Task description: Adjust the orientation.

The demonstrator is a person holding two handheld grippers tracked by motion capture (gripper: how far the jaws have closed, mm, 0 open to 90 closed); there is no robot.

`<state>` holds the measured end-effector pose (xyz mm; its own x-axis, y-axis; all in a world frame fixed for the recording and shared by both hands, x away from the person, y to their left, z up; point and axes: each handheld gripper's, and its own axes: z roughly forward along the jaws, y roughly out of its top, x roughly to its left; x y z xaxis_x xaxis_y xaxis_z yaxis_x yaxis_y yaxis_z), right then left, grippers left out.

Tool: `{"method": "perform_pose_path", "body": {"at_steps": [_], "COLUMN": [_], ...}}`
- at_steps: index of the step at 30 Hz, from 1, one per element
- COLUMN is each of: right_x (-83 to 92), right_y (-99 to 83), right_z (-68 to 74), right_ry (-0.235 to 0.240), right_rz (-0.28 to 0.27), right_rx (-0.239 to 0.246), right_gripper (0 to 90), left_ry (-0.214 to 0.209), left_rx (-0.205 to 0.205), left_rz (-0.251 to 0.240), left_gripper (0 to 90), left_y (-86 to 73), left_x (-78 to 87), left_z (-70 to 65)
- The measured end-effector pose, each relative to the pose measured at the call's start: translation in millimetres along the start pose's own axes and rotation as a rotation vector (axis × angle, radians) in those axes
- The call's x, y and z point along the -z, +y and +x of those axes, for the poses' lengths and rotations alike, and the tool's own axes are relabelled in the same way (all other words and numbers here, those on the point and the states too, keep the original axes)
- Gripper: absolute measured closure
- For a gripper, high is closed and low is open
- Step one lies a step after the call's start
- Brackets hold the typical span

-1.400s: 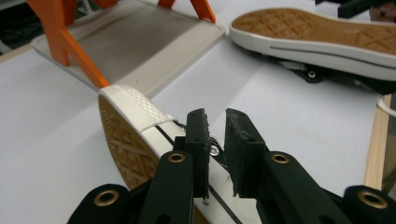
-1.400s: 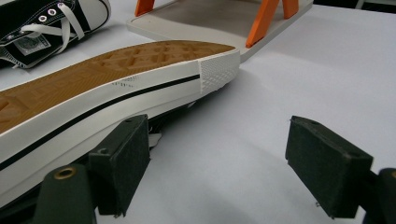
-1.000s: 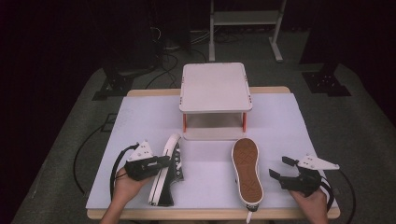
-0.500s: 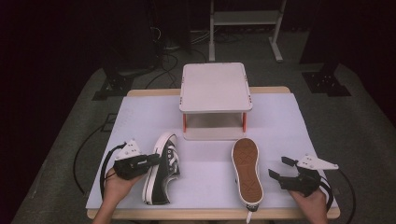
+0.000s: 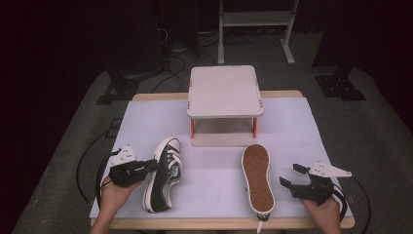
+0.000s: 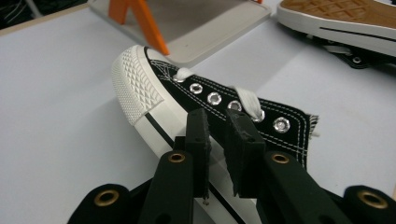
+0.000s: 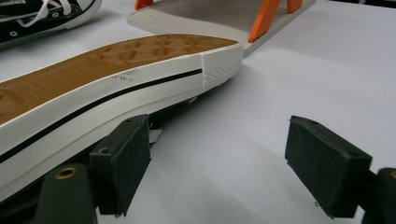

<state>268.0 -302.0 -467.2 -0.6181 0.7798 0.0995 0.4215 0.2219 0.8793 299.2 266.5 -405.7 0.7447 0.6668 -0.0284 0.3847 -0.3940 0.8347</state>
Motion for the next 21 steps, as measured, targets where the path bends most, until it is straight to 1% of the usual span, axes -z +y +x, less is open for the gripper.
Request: {"method": "perform_pose_path", "body": {"at_steps": [1,3,4,5,6,7,11,14,15,17,18,19,20,21], "right_x": [-0.5,-1.0,-1.1,-1.5,-1.9,-2.5,-4.0,-4.2,-4.1,-4.0,-4.0,-3.9,-3.8,-3.8], "right_y": [-0.1,-0.2,-0.3,-0.4,-0.4,-0.5,-0.3,-0.2,-0.2,-0.2,-0.2,-0.2,-0.3,-0.2], "right_z": [0.0,0.1,0.3,0.4,0.3,0.5,1.5,2.4,2.8,2.7,2.7,2.7,2.6,2.7], "right_ry": [-0.002,-0.003,-0.003,-0.004,-0.004,-0.003,-0.002,-0.004,-0.004,-0.003,-0.003,-0.003,-0.001,0.0], "right_rz": [0.002,0.004,0.007,0.009,0.009,0.009,0.016,0.018,0.02,0.021,0.021,0.021,0.02,0.021], "right_rx": [0.003,0.005,0.002,0.003,0.005,0.008,0.013,0.015,0.015,0.016,0.016,0.016,0.015,0.016], "right_gripper": [21.5,21.5,21.5,21.5,21.5,21.7,21.8,21.8,21.8,21.8,21.8,21.8,21.8,21.8], "left_ry": [0.007,0.013,0.013,0.021,0.023,0.022,0.02,0.017,0.011,0.009,0.009,0.017,0.033,0.03], "left_rx": [0.034,0.088,0.088,0.131,0.152,0.163,0.188,0.192,0.196,0.199,0.195,0.2,0.203,0.205], "left_rz": [0.0,-0.035,-0.035,-0.06,-0.074,-0.079,-0.09,-0.084,-0.076,-0.072,-0.066,-0.06,-0.043,-0.039], "left_gripper": [78.2,77.7,77.3,76.1,75.8,74.1,69.7,64.7,62.1,58.4,58.4,56.6,49.0,48.7], "left_y": [-3.8,-7.7,-7.7,-10.1,-11.2,-11.7,-11.4,-9.7,-7.6,-6.4,-5.2,-3.8,-2.5,-2.4], "left_x": [4.7,12.3,12.3,18.5,22.0,23.6,26.7,25.1,22.5,21.2,19.9,18.0,15.2,14.0], "left_z": [6.8,14.2,14.2,19.1,21.4,22.2,21.5,18.3,14.6,12.5,10.8,8.2,5.6,4.8]}}
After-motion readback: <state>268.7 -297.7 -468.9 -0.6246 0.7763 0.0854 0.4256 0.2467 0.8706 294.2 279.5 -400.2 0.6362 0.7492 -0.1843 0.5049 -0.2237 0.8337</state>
